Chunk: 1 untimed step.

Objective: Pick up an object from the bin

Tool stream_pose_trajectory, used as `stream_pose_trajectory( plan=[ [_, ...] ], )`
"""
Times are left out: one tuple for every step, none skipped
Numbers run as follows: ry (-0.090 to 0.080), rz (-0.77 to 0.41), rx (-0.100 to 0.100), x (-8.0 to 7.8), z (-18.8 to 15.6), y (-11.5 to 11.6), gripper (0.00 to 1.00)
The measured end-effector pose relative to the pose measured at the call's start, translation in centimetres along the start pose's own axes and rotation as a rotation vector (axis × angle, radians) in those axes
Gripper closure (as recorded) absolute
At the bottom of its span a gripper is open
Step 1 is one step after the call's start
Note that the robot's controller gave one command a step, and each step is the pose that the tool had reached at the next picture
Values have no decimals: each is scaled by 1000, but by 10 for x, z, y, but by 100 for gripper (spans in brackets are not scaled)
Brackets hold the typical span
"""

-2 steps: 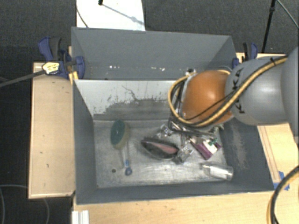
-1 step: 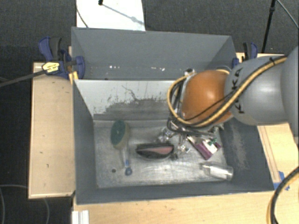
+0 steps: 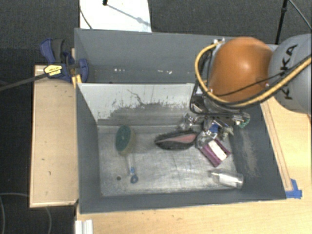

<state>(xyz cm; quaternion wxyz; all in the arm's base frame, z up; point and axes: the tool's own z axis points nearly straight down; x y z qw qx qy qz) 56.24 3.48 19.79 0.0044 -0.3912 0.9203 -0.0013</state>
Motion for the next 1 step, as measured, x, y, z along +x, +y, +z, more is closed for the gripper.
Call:
stream_pose_trajectory(
  plan=[
    [0,-377,-2,-15,-77,16,100]
  ],
)
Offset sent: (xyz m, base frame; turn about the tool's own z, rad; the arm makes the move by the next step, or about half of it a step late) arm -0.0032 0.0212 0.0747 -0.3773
